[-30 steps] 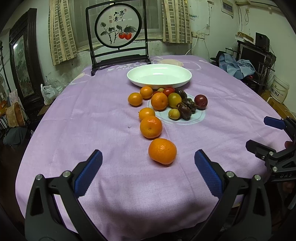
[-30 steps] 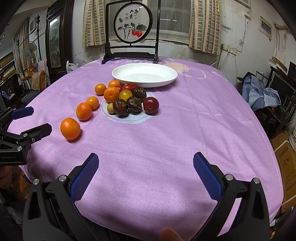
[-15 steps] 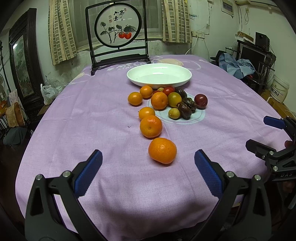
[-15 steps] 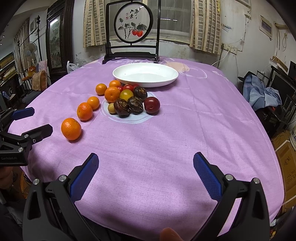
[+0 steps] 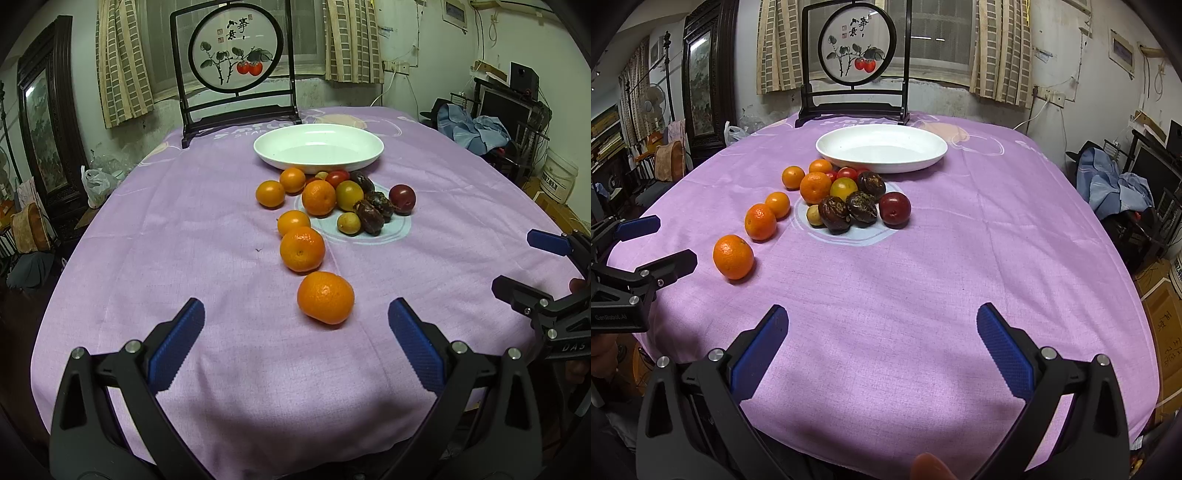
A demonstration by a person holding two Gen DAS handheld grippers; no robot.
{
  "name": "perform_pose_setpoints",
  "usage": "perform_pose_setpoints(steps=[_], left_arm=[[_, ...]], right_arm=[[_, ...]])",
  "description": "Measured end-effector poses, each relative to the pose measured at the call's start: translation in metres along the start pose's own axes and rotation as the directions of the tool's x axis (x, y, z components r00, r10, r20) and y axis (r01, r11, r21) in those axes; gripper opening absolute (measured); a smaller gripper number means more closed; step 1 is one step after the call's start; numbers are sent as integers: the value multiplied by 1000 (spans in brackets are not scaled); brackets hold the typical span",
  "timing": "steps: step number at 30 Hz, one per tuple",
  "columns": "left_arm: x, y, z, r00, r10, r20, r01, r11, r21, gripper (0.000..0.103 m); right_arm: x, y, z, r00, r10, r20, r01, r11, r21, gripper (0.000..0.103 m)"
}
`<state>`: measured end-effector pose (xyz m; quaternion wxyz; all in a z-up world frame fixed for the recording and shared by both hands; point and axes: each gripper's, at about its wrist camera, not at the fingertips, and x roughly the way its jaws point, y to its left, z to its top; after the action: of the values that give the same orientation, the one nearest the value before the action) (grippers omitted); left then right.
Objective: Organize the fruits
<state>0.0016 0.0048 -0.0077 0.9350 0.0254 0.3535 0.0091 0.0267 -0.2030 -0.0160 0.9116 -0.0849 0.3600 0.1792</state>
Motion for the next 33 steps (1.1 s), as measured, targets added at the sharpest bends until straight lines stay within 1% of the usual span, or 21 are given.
perform_pose_setpoints(steps=[25, 33], left_arm=[[5, 0, -6, 1000, 0, -8, 0, 1000, 1, 101], [11, 4, -9, 1000, -3, -28, 3, 1000, -3, 101]], right_arm=[[5, 8, -1, 1000, 16, -3, -16, 999, -39, 102], [15, 3, -3, 999, 44, -18, -45, 999, -14, 102]])
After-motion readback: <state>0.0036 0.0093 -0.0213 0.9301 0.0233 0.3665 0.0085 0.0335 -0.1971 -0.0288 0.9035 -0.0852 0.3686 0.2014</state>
